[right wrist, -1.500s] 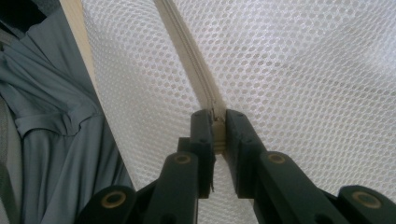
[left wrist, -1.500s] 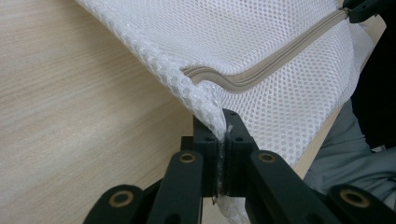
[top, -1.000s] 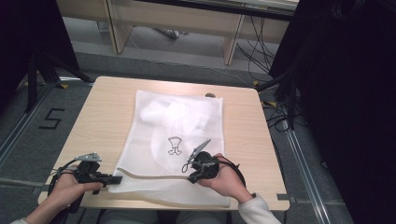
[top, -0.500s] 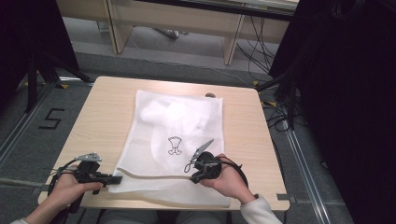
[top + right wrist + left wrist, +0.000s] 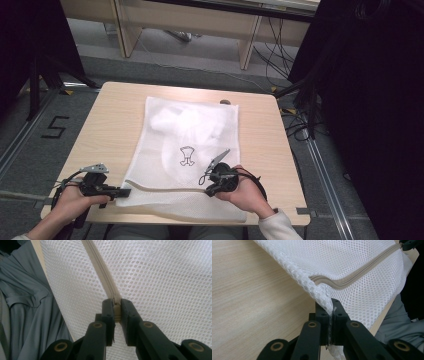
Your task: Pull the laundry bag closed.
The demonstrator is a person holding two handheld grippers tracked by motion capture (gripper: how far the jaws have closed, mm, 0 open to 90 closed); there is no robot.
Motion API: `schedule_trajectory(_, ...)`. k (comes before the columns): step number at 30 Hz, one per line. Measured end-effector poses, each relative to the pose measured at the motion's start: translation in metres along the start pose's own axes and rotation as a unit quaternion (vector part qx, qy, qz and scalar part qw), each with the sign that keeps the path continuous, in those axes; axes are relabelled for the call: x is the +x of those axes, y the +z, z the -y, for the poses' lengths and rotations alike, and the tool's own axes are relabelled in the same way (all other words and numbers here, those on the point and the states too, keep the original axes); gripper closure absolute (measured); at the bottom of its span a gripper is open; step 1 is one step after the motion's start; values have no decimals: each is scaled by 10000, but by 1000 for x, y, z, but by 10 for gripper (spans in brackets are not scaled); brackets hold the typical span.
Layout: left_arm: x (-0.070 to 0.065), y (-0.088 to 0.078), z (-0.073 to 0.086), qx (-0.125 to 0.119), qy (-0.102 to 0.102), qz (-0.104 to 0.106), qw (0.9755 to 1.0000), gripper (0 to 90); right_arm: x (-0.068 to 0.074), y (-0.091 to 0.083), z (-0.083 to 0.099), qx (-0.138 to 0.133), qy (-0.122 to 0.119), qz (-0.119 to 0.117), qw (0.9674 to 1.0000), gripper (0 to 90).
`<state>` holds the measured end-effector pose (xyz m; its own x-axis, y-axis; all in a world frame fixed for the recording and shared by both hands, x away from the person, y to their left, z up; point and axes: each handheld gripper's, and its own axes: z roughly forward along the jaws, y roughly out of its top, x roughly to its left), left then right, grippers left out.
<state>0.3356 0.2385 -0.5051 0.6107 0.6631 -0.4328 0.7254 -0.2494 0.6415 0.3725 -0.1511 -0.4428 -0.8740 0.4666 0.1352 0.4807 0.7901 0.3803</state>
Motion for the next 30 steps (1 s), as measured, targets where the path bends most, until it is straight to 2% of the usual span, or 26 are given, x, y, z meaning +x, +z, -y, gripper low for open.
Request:
schedule_trajectory(1,1,0,0,17,-1,54,10000,855,-1,0,0,-8,-49,-24,10000,822)
schedule_trajectory(4,1,0,0,18,-2,40,10000,855,-1,0,1,11,-40,-22,10000,822)
schedule_trajectory(5,0,1,1,-75,-14,21,10000,855,-2,-1,2,13,-35,-29,10000,823)
schedule_trajectory(6,0,0,0,-40,-9,-8,10000,855,-2,-1,2,9,-24,-25,10000,823)
schedule_trajectory(7,0,0,0,11,-3,47,10000,855,-2,-1,2,9,-24,-25,10000,823)
schedule_trajectory(11,0,0,0,13,1,47,10000,856,-1,-1,2,4,-18,-25,10000,822)
schedule_trajectory(12,-1,1,1,-133,-64,23,9999,856,-1,-1,2,19,17,5,10000,822)
schedule_trajectory(16,0,1,1,-112,-47,23,9999,856,-3,-1,4,24,-8,-18,10000,822)
schedule_trajectory(17,0,0,0,5,-3,13,10000,856,-4,-1,5,20,37,-22,10000,822)
schedule_trajectory(19,0,0,0,-3,-26,33,10000,855,-4,-1,6,30,41,-2,10000,822)
schedule_trajectory(20,-1,1,1,-134,-64,22,9999,856,-4,-2,6,10,63,-18,10000,823)
schedule_trajectory(22,0,0,0,10,-11,43,10000,856,-4,-3,7,27,48,-7,10000,822)
schedule_trajectory(24,0,1,1,-128,-53,18,9999,856,-4,-3,8,17,118,-16,9999,822)
schedule_trajectory(26,0,0,0,0,-9,25,10000,855,-5,-3,9,8,104,-10,9999,822)
schedule_trajectory(27,0,0,0,-15,-33,32,10000,855,-5,-3,9,15,109,0,9999,822)
schedule_trajectory(28,-1,1,1,-132,-63,23,9999,855,-5,-3,9,15,109,0,9999,822)
schedule_trajectory(30,-1,1,1,-100,-51,2,9999,855,-5,-3,9,15,102,-2,9999,822)
